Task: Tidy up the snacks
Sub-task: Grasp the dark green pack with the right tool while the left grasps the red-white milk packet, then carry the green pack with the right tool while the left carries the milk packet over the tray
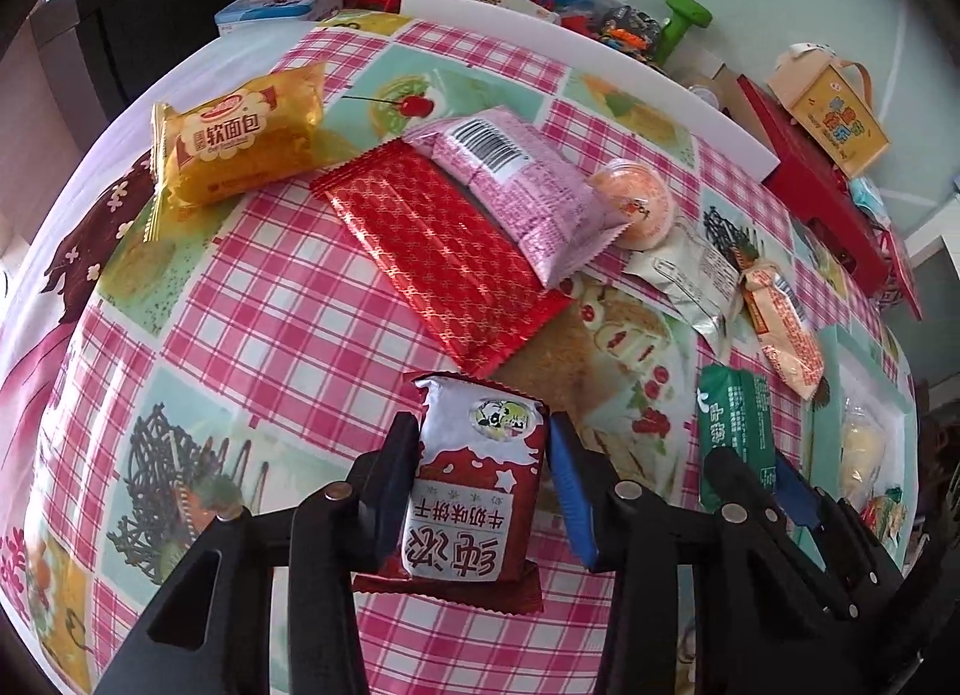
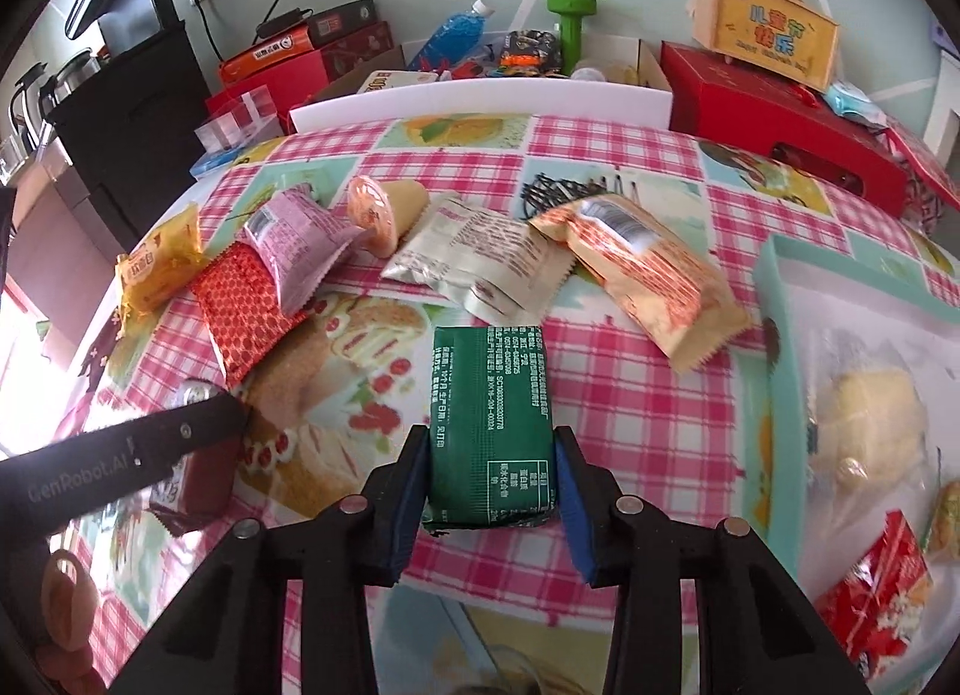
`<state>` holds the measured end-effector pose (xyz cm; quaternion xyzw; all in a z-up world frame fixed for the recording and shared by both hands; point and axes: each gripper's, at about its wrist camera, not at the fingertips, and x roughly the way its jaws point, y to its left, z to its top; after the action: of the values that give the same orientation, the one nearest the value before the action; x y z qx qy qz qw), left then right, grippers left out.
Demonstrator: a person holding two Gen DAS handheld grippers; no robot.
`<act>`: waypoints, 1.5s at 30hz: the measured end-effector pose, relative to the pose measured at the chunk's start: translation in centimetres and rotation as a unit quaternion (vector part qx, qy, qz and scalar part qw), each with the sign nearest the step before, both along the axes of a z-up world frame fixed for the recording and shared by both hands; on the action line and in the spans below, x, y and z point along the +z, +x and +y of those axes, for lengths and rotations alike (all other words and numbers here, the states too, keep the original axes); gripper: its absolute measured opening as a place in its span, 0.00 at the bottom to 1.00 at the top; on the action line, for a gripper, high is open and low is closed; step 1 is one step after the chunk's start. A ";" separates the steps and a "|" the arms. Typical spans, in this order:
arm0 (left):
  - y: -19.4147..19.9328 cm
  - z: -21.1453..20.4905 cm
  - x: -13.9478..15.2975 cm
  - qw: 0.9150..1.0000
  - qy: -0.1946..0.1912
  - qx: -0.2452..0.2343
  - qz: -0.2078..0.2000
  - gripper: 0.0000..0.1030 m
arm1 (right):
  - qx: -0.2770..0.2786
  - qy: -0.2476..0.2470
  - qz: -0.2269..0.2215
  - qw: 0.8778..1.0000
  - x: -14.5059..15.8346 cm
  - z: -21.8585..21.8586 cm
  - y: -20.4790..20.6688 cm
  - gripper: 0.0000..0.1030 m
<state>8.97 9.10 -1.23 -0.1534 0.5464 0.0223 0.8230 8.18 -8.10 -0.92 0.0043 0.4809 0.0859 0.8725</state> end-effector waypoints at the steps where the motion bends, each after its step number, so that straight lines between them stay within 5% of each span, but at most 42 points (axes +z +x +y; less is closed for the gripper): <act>1: 0.0 -0.2 0.1 1.000 -0.001 -0.002 -0.001 0.44 | 0.000 -0.003 0.001 1.000 0.0 -0.1 -0.2 0.41; 24: 1.2 -4.8 -1.0 0.998 -0.010 -0.058 0.015 0.45 | -0.025 -0.026 0.048 0.998 -0.2 -3.1 -4.1 0.41; 45: 1.4 -7.7 -1.8 0.991 0.089 -0.096 0.014 0.44 | -0.012 -0.038 0.059 0.997 -0.9 -3.1 -3.3 0.43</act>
<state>10.38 1.42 -3.07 -0.0262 0.5658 -0.0058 0.8241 4.89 -11.22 -1.79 -0.0184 0.5345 0.0568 0.8430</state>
